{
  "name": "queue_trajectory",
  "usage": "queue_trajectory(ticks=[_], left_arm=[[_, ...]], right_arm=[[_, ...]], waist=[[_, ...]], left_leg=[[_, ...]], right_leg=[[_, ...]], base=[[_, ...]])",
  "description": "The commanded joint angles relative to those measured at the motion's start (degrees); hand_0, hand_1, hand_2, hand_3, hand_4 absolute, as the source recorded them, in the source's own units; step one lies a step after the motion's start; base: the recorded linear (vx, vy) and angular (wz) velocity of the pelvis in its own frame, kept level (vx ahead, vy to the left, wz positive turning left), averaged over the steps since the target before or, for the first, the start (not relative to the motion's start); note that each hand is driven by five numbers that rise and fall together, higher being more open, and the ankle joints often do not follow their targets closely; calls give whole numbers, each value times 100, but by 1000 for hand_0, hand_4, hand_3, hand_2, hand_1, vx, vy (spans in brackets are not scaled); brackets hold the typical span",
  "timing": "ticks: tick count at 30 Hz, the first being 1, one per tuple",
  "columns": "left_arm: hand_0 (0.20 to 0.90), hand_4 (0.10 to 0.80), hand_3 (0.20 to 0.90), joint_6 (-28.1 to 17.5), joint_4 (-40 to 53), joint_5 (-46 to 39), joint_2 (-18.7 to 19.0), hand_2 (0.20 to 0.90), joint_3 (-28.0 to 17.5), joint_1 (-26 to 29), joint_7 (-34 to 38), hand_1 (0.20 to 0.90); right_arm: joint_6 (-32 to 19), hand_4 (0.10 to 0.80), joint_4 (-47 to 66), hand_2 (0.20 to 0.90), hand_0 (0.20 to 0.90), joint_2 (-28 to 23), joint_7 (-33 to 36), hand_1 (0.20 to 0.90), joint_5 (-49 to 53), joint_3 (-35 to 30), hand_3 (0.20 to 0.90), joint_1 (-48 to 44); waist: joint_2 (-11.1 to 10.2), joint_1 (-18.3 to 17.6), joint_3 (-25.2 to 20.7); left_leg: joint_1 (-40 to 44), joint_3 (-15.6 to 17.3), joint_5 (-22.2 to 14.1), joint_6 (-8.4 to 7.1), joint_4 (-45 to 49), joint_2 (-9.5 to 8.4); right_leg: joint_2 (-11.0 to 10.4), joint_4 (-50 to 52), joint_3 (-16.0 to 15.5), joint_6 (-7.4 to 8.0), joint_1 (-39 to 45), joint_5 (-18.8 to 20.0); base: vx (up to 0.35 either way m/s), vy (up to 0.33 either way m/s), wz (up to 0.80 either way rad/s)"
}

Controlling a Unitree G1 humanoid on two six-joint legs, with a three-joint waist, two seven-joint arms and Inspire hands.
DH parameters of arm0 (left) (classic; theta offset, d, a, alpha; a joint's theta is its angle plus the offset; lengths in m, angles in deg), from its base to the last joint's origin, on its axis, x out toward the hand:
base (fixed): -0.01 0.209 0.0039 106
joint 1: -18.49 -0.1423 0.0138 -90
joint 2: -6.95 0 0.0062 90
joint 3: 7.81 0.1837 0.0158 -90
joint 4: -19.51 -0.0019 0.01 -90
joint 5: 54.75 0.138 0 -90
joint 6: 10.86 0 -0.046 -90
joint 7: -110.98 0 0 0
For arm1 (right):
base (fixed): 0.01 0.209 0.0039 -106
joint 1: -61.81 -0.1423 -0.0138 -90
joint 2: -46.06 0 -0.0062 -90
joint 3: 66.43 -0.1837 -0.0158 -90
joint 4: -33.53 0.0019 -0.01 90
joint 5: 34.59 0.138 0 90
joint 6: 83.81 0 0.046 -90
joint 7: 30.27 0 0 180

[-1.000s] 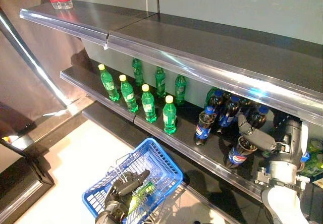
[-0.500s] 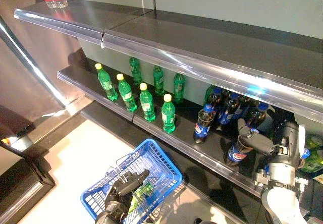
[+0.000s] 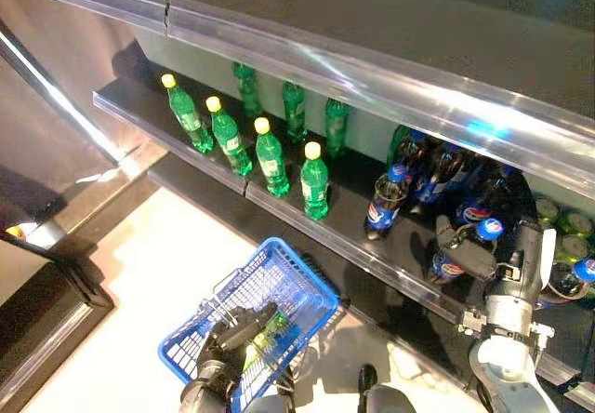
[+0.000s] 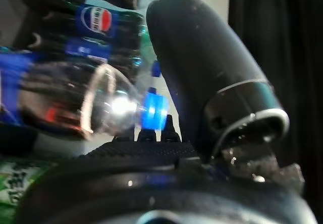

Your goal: Pick up the drink and place into the basket.

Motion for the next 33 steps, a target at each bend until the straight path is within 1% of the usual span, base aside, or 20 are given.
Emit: queue_trajectory(ticks=[1,2,5,7,11,18,27,30,33], left_arm=[[300,100,200,-1215,1310,143,445,300,-468,789,-298,300],[300,100,200,-1216,1310,152,441,300,-465,785,-298,300],[300,100,200,-1257,1316,158,457,300,-446,745,-298,300],[300,100,200,-1300,1333,170,455,300,-430,680,-303,300],[300,100,200,-1324,1397,187,455,300,-406,615,-307,300],[300,100,200,-1316,1412,211,446,300,-387,624,-269,300],[300,100,200,-1240,1411,289,406,300,-402,568,-309,300],[300,100,200,-1222,1374,316,387,300,-413,568,-328,300],[300,100,200,-1200,1351,319,388,300,-427,582,-326,300]], right_arm=[[-455,800,223,900,900,-214,428,900,-127,27,900,-690],[-437,800,221,900,900,-210,464,900,-136,27,900,-685],[-297,800,142,900,900,-191,858,900,-227,-2,900,-633],[-138,800,95,900,900,-131,1263,900,-339,-55,900,-583],[78,800,69,900,900,-61,1491,900,-400,-74,900,-558],[150,800,-85,900,900,15,1323,900,-215,29,900,-570],[-75,800,-273,900,900,144,521,900,305,231,900,-501],[-183,800,-426,900,900,225,378,900,500,262,900,-513],[-171,800,-510,900,900,272,368,900,610,282,900,-527]], waist=[[-331,66,71],[-331,66,79],[-330,69,137],[-319,69,166],[-292,73,203],[-295,101,233],[-336,172,214],[-348,196,209],[-357,217,213]], left_leg=[[-94,34,-796,13,667,-68],[-102,33,-796,12,678,-70],[-146,39,-799,7,754,-72],[-156,47,-795,10,775,-78],[-180,41,-787,14,793,-88],[-216,15,-757,-2,816,-87],[-252,-43,-748,-18,895,-92],[-254,-59,-742,-21,901,-88],[-274,-78,-738,-22,920,-92]], right_leg=[[-249,-746,253,422,254,358],[-251,-741,252,421,252,358],[-265,-727,238,420,263,355],[-271,-739,233,424,292,357],[-283,-749,248,432,299,364],[-292,-756,233,427,314,372],[-301,-761,191,403,375,366],[-304,-754,176,403,386,363],[-305,-751,166,400,394,362]], base=[[0,0,0],[0,0,0],[0,0,0],[0,0,0],[0,0,0],[0,0,0],[0,0,0],[5,-2,1],[9,-5,4]])
